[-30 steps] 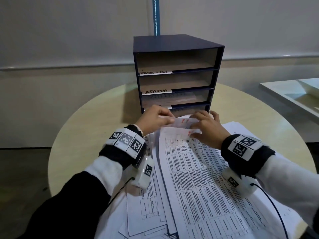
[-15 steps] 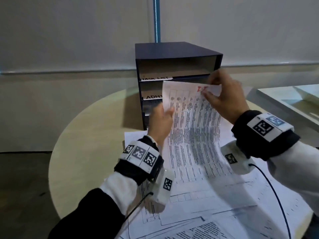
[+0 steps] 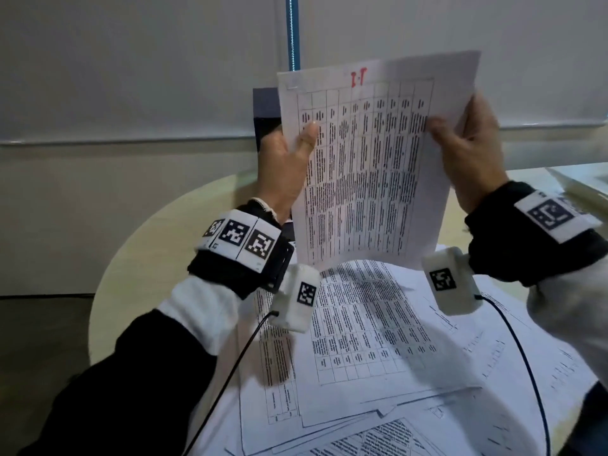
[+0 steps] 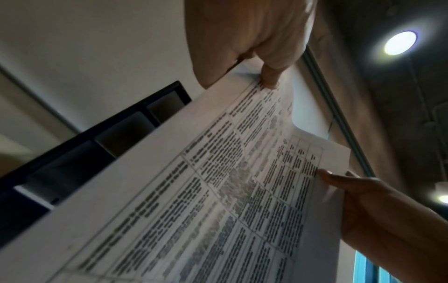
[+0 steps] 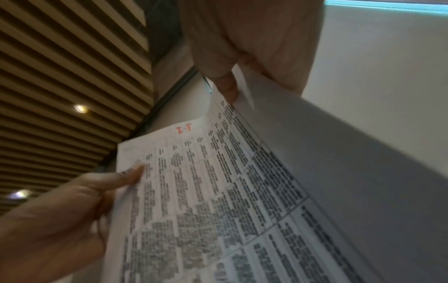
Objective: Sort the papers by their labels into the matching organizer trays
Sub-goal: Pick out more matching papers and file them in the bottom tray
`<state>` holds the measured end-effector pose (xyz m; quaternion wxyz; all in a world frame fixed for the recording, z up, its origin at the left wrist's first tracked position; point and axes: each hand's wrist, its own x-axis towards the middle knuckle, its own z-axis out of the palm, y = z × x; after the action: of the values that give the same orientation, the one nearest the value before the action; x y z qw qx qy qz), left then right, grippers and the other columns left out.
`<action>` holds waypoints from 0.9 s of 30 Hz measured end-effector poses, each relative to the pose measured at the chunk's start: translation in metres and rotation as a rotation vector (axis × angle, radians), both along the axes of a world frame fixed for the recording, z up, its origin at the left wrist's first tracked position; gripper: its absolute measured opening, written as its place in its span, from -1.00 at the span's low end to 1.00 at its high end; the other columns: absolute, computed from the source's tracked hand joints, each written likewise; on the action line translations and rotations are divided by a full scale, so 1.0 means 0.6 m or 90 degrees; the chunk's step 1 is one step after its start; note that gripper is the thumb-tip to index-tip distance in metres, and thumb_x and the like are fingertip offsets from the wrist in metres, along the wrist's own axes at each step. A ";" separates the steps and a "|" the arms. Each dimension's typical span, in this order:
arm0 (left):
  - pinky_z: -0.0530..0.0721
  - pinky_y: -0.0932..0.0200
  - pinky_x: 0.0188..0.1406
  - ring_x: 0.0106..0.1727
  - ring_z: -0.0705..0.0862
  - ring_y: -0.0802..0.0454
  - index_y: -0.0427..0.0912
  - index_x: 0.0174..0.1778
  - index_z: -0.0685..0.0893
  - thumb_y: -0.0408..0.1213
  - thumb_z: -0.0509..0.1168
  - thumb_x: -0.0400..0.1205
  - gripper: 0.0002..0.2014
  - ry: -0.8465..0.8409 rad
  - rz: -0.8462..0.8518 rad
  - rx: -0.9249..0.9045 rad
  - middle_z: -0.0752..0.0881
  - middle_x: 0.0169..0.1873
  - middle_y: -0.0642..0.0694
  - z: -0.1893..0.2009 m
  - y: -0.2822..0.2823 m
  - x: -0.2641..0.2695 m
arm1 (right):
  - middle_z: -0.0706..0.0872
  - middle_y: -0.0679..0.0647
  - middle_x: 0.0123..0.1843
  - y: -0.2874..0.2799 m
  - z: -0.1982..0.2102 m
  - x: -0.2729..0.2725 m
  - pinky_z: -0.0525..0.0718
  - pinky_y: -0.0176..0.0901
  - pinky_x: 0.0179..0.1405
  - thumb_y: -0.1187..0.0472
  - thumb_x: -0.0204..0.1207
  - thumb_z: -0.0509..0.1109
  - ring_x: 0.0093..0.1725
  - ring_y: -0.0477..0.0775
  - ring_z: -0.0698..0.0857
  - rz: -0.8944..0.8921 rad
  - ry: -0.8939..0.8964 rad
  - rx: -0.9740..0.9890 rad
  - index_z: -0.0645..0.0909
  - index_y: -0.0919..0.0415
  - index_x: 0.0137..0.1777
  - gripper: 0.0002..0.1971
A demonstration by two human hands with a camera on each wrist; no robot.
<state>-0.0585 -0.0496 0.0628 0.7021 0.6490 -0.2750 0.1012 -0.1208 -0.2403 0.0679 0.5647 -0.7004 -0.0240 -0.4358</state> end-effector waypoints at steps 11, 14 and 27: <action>0.66 -0.05 0.06 -0.11 0.53 0.05 -0.18 -0.07 0.51 -0.08 0.16 0.68 -0.78 0.064 0.058 0.096 0.56 -0.15 -0.11 -0.069 -0.007 0.002 | 0.66 -0.08 -0.04 -0.007 -0.042 0.005 0.65 -0.32 -0.03 0.26 0.48 0.27 -0.13 -0.28 0.66 -0.096 0.001 0.068 0.40 -0.01 -0.08 -0.85; 0.68 -0.14 0.11 -0.04 0.59 0.03 -0.24 0.02 0.51 0.05 0.15 0.64 -0.63 0.074 0.060 0.109 0.61 -0.07 -0.10 -0.068 -0.007 0.007 | 0.68 -0.02 0.01 -0.010 -0.053 0.011 0.65 -0.32 0.02 0.24 0.47 0.30 -0.05 -0.18 0.66 -0.113 -0.008 0.086 0.45 0.01 -0.04 -0.86; 0.41 0.12 0.35 0.36 0.50 -0.03 -0.30 0.50 0.33 -0.37 0.10 0.68 -0.56 0.380 -0.035 0.186 0.51 0.40 -0.10 -0.133 0.008 0.024 | 0.66 0.21 0.03 -0.037 -0.112 0.032 0.65 -0.06 -0.11 0.34 0.49 0.18 -0.01 0.17 0.65 -0.201 0.339 -0.075 0.47 0.28 0.18 -0.74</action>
<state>-0.0440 -0.0449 -0.0173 0.6537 0.7362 -0.0864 -0.1526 -0.1014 -0.2624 0.0010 0.4352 -0.8163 0.2086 -0.3174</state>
